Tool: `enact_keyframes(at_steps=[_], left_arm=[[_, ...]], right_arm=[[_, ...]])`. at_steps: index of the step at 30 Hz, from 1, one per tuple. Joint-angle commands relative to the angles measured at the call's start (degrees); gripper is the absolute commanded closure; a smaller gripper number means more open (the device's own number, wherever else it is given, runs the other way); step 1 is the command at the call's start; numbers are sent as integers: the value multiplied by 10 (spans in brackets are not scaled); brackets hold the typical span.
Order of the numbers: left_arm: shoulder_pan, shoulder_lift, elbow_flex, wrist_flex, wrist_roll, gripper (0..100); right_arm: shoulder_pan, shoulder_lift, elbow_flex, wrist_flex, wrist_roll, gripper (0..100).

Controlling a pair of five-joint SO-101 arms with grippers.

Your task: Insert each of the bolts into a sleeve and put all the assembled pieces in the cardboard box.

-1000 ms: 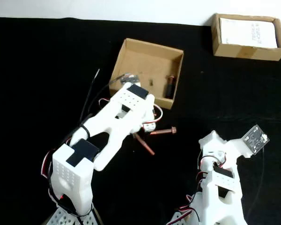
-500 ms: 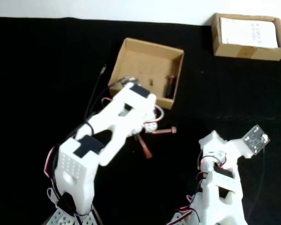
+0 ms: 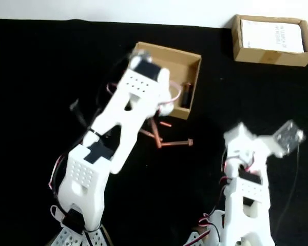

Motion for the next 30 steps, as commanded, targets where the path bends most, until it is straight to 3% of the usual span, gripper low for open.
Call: enact_keyframes(at_steps=[1,5,10,18,23,30], left_arm=[[-7,-67,-45,15,-44,992],[3,-178,-12,15,-123,992],[7,-336,109,14,-200,992],[8,-575,426,4,-262,992],[5,-667,595,-165,-262,992],[8,-738,742,-455,-262,992]], right_arm=[[-49,-58,-62,70,4,991],[-155,-167,-115,230,51,991],[-277,-337,-123,348,116,991],[-339,-560,1,457,236,991],[-339,-603,76,429,281,991],[-346,-596,138,285,283,991]])
